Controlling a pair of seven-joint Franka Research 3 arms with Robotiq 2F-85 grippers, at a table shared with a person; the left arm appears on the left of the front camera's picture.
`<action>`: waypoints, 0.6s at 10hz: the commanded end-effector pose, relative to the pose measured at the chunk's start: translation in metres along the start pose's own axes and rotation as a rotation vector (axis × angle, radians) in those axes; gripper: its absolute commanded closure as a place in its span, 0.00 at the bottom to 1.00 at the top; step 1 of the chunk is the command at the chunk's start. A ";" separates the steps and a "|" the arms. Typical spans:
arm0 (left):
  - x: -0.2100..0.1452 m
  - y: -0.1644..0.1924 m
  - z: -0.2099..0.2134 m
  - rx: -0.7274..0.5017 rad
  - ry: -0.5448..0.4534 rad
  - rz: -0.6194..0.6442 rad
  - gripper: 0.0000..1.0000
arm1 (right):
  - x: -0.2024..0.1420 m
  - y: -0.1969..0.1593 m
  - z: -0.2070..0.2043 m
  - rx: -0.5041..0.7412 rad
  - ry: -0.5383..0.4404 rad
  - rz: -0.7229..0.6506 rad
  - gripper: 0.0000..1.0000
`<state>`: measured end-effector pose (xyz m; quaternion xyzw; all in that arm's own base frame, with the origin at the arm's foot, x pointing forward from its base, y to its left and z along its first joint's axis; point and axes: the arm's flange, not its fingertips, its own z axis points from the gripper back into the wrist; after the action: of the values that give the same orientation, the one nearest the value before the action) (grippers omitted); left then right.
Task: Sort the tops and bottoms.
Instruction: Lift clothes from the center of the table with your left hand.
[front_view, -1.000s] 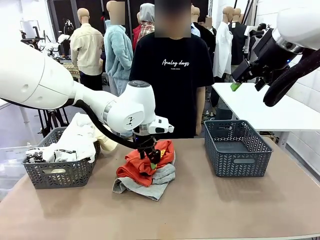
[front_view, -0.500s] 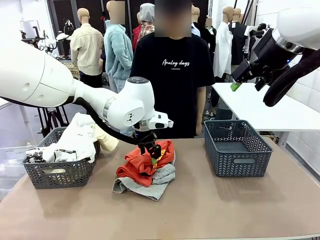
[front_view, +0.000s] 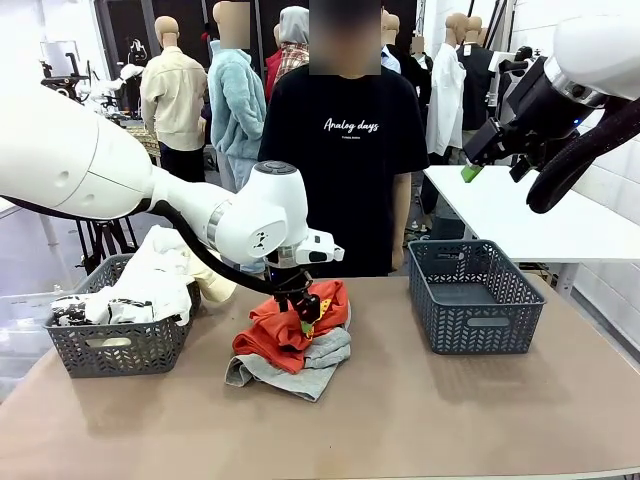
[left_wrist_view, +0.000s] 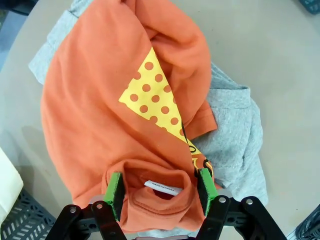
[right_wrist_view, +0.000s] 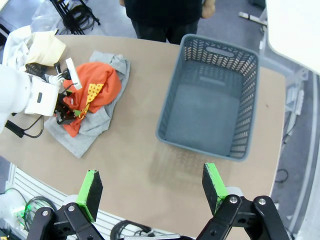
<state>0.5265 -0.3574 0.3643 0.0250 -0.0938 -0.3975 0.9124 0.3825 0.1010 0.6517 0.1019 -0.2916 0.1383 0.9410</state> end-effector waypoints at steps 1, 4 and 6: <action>0.000 0.006 0.001 -0.023 0.036 0.012 0.24 | -0.003 0.000 -0.001 -0.005 0.007 -0.014 0.00; -0.002 0.010 0.005 -0.007 0.076 0.021 0.78 | -0.003 0.000 -0.001 -0.005 0.007 -0.014 0.00; -0.003 0.011 0.003 -0.014 0.077 0.026 1.00 | -0.003 0.000 -0.001 -0.005 0.007 -0.014 0.00</action>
<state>0.5279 -0.3512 0.3661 0.0355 -0.0607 -0.3901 0.9181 0.3825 0.1010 0.6517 0.1020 -0.2916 0.1383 0.9410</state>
